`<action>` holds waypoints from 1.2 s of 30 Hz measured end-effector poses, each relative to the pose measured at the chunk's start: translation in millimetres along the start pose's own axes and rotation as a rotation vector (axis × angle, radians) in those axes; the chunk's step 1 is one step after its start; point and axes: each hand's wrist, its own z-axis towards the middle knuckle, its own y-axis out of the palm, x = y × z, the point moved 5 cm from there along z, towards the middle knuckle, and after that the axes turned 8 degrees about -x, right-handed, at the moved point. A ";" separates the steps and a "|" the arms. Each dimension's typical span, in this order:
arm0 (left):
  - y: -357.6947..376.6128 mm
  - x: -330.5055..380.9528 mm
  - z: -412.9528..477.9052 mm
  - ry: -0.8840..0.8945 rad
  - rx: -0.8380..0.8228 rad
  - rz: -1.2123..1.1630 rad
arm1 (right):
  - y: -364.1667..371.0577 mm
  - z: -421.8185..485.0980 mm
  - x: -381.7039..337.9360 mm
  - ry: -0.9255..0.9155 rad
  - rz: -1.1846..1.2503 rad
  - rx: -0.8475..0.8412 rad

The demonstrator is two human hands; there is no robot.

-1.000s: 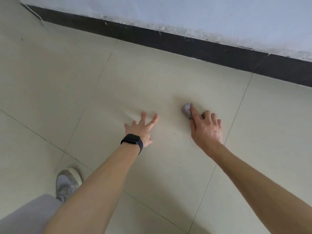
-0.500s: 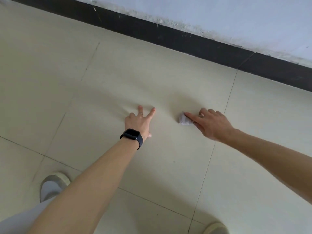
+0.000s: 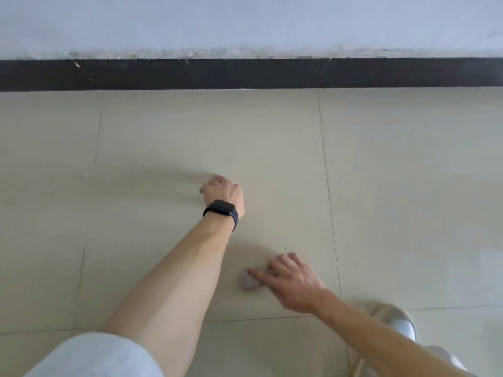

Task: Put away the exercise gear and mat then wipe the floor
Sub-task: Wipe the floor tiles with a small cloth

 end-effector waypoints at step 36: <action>197.5 -282.8 -58.5 -0.092 0.022 -0.517 | -18.3 258.4 -93.8 -0.051 -0.022 0.039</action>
